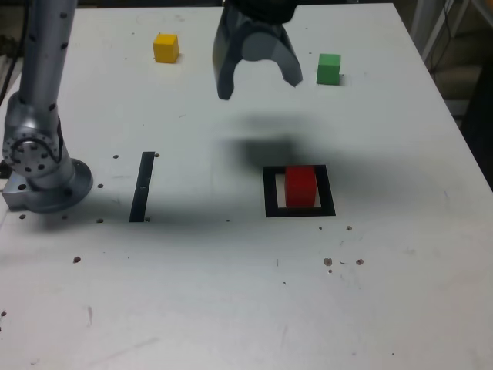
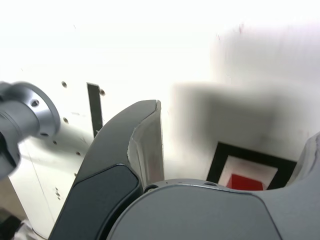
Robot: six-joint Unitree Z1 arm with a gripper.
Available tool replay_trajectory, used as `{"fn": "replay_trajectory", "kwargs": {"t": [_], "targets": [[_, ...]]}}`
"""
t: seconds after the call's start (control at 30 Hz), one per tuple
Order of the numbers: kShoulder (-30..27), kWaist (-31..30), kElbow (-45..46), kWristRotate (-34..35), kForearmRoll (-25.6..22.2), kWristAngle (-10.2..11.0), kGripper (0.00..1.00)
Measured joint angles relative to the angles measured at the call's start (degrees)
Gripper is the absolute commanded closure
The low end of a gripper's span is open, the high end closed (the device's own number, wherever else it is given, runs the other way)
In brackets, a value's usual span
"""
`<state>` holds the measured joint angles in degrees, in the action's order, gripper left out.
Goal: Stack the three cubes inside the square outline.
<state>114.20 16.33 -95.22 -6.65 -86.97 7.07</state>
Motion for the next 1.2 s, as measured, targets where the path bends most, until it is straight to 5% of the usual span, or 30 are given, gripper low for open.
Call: {"fn": "replay_trajectory", "kwargs": {"t": [0.43,0.83,1.2], "targets": [[-4.0,11.6,5.3,-10.5,1.0,3.0,0.01],[-5.4,21.8,6.1,-31.6,2.9,7.2,0.01],[-6.4,31.9,6.3,-38.5,5.3,9.3,0.01]]}}
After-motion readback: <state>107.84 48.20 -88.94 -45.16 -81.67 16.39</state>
